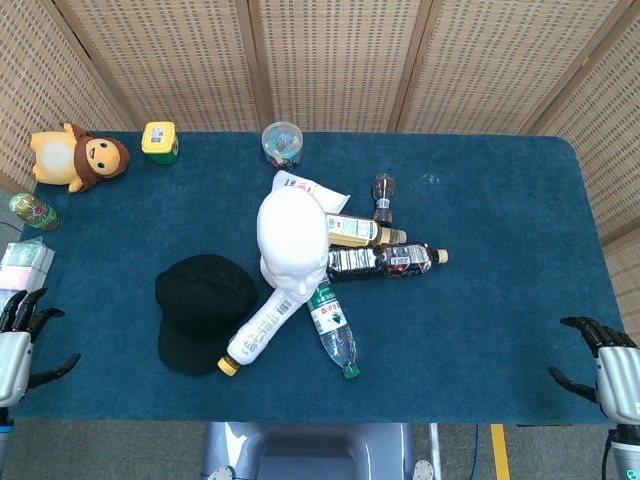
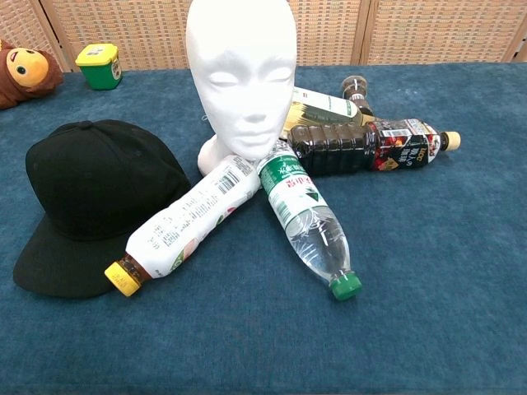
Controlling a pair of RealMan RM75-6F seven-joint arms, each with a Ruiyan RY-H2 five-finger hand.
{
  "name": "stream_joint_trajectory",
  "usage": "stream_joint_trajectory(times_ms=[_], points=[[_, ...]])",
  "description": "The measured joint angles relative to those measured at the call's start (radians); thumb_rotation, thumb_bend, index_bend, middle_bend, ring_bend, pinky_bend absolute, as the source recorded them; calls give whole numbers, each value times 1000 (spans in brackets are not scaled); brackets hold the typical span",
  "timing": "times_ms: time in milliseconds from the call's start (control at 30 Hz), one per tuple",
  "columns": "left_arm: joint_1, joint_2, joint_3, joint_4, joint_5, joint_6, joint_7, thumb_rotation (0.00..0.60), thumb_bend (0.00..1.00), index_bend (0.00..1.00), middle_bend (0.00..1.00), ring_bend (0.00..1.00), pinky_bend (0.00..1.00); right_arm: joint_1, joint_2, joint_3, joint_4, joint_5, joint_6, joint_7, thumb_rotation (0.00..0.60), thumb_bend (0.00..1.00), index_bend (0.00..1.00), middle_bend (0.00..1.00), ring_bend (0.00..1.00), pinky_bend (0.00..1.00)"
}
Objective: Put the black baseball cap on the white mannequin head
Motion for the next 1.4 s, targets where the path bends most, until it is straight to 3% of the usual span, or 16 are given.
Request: stream_joint_trajectory(times_ms=[200, 367, 533, 933, 1400], points=[[-2, -10, 0, 2, 20, 8, 12, 600, 147, 452, 287, 196, 365, -2, 1, 0, 3, 2, 1, 4, 600, 115, 302, 356, 407, 423], [-7, -20, 3, 17, 48, 16, 42, 600, 147, 582, 474, 348, 534, -4, 2, 0, 6, 1, 6, 9, 600, 115, 301, 357, 407, 423], [-19, -46, 12, 47, 95, 17, 118, 600, 147, 650, 573, 424, 631, -5, 0, 0, 10, 0, 7, 14, 600, 115, 301, 357, 407, 423], [-90, -151, 64, 49, 156, -131, 239, 600, 112, 661, 603, 438, 652, -21, 9, 0, 22, 5, 26, 38, 600, 115, 302, 356, 407, 423], [-113, -349, 68, 144, 154, -171, 340, 600, 112, 661, 603, 438, 653, -34, 8, 0, 41, 12, 34, 58, 600, 114, 301, 356, 407, 423]])
